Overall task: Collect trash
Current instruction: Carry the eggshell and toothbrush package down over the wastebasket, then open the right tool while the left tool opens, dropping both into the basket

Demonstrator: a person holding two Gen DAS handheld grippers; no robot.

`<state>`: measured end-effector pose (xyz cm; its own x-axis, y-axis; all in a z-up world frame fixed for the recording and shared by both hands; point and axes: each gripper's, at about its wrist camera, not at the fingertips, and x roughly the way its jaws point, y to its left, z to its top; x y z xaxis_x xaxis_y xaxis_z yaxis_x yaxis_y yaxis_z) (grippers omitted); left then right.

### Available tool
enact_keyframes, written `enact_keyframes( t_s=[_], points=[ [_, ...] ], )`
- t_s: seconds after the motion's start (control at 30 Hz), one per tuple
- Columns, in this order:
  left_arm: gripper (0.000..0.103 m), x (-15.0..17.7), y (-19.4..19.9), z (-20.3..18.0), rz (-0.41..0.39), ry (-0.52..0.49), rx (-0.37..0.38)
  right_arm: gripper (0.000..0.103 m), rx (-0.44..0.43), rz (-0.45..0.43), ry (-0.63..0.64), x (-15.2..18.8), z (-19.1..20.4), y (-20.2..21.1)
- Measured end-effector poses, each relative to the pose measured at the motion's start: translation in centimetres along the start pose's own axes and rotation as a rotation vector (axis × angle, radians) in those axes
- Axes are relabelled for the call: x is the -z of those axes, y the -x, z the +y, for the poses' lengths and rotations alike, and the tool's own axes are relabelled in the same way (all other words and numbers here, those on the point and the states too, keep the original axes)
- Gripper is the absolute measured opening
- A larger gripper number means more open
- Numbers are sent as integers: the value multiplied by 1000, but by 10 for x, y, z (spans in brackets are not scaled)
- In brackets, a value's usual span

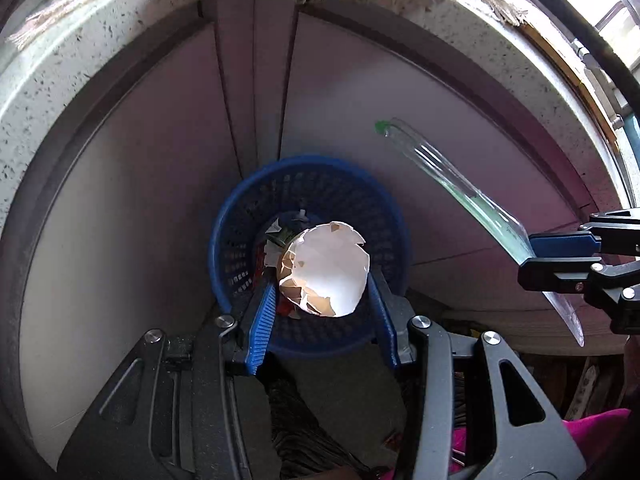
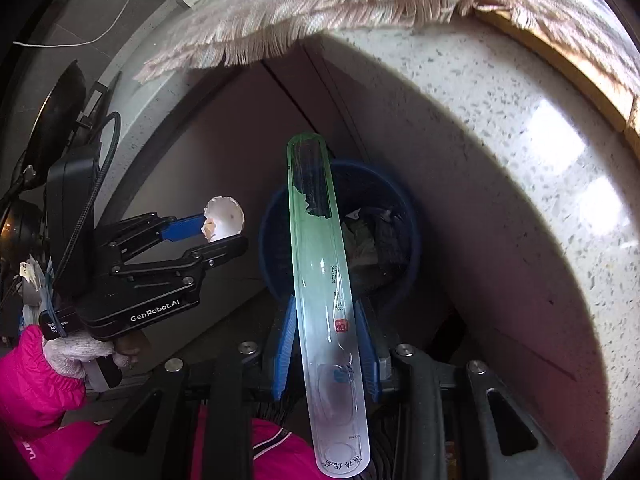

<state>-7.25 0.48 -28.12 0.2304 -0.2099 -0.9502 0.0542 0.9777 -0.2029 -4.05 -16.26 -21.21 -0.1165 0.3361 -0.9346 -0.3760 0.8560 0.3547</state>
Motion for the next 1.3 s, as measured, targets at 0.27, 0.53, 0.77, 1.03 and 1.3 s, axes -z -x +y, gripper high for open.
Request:
enact_keyframes(
  t_s=[0.27,0.53,0.77,1.03,1.3],
  points=[
    [45,-5,-16,7,30,5,-6,30,70,71,29,-1,2,-38],
    [45,-5,-28,14,48,29,-16,30,102,100,35,-15,2,-65],
    [45,-7,-34,21,53,66,-18,30,121,113,42,-12,0,-73],
    [45,-12,-38,26,61,75,-13,33,123,113,36,-18,6,-72],
    [63,-13,-44,25,62,80,-13,48,125,95,46,-18,6,-61]
  ],
)
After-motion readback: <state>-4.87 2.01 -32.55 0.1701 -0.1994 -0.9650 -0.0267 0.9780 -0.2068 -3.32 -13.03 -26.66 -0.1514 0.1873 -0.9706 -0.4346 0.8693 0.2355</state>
